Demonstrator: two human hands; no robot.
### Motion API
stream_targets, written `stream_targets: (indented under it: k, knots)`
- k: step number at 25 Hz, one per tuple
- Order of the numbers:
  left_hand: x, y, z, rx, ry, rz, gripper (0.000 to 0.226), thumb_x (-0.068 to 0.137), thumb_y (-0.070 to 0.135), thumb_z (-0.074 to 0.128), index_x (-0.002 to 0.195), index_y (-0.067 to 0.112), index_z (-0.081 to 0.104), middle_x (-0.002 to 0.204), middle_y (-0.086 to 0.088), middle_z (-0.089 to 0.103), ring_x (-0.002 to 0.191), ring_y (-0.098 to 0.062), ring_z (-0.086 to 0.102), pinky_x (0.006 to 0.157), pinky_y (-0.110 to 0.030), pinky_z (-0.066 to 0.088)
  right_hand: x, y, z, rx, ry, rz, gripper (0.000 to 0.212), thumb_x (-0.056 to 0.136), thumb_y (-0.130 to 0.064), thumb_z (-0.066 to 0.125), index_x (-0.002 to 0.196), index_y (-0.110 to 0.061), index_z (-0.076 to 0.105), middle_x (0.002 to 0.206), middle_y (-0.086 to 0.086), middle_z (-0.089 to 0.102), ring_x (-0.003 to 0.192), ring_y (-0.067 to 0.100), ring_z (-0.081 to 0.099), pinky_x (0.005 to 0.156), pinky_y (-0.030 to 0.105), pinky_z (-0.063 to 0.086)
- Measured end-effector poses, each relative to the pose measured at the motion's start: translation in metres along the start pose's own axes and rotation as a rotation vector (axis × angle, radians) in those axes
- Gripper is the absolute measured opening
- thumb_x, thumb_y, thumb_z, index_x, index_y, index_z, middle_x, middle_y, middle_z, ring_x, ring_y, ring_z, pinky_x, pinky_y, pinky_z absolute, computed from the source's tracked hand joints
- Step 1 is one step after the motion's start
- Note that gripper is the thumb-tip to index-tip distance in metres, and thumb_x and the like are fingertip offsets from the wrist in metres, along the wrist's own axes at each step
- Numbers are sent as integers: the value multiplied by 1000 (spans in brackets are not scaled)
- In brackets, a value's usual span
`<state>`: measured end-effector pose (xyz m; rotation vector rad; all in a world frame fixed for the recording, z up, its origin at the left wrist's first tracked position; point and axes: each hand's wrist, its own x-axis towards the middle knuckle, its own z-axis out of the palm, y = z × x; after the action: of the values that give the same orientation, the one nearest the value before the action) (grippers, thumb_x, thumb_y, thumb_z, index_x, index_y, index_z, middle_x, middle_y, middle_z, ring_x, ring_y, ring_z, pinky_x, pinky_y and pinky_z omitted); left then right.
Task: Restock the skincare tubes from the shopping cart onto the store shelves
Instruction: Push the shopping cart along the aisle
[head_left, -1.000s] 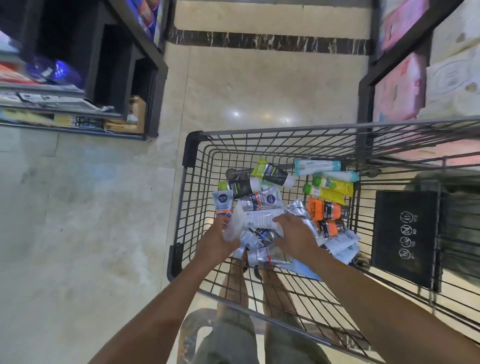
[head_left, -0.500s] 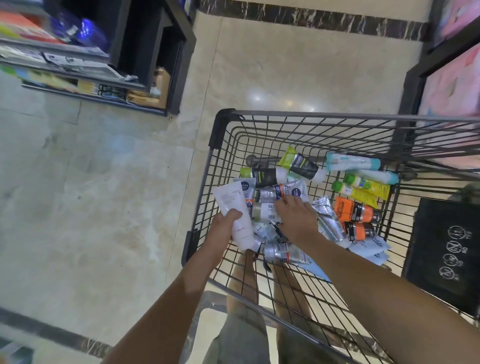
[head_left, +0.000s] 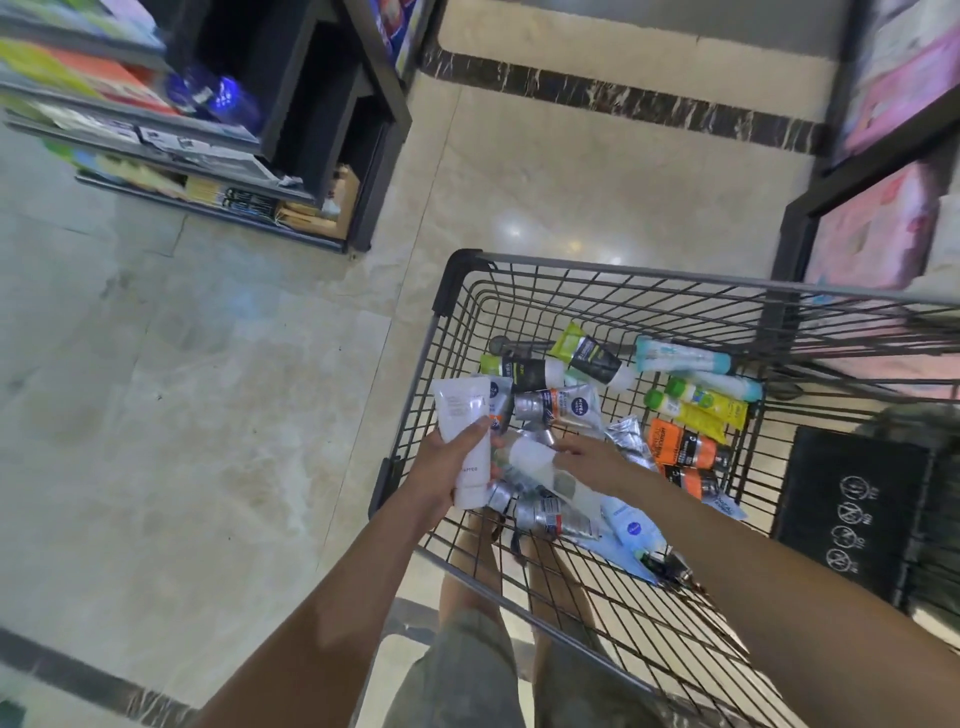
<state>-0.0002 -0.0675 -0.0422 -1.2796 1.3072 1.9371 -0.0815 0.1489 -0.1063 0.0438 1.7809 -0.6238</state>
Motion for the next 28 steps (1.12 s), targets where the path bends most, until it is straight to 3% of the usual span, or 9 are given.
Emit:
stream_targets:
  k: [4,9,12,14,16,18,20,24,28]
  knots:
    - [-38,17,8,34,-30,35,43,96,35,71,126,5,66,114,-23,74,80,-31,66,79,-46,58,-50,-4,-15,495,-85,100,26,102,-22,47,122,-9,55,113,18,67,98,32,67,93,50,56]
    - [-83,35,17,-4,-60,102,47,94,35,75,128,4,64,115,-31,70,86,-35,68,85,-52,56,-117,-24,-36,764,-73,-30,49,90,9,48,135,-11,50,123,20,63,114,37,62,98,51,53]
    - [-106,45,24,-40,-80,166,43,94,30,75,125,2,64,103,-27,69,90,-38,69,91,-58,54,-153,-47,-47,807,-46,-149,49,88,17,44,129,-8,51,104,16,70,97,29,68,87,48,57]
    - [-118,53,28,-57,-107,221,39,95,28,74,122,2,65,101,-26,68,88,-38,69,84,-54,57,-172,-64,-49,842,-36,-245,39,91,14,53,125,-4,55,92,10,75,83,24,74,72,39,60]
    - [-132,60,32,-73,-115,262,40,96,27,72,122,-3,63,96,-23,68,78,-34,68,72,-45,59,-190,-80,-48,895,21,-318,39,89,1,70,125,-5,55,97,12,77,83,26,75,73,42,61]
    - [-149,69,34,-99,-83,298,37,97,27,70,117,-3,63,89,-18,71,68,-30,66,65,-40,59,-208,-100,-45,869,100,-390,45,85,-24,78,122,-10,57,102,15,76,88,29,74,84,50,61]
    - [-165,79,26,-111,-53,333,40,92,34,76,112,1,67,89,-17,73,70,-29,67,67,-41,58,-226,-123,-40,751,202,-452,35,90,-38,72,114,-14,62,100,11,76,84,22,74,82,43,61]
    - [-197,103,-11,-133,-41,434,45,89,38,77,115,1,69,92,-17,72,73,-30,66,73,-42,57,-252,-177,-24,521,298,-566,30,96,-46,65,106,-17,65,92,5,77,80,19,75,76,37,60]
    - [-241,117,-79,-185,-27,565,38,95,32,71,118,2,66,88,-14,70,68,-29,63,69,-40,55,-275,-252,19,409,284,-706,26,99,-33,64,107,-9,63,83,6,75,69,19,74,64,32,58]
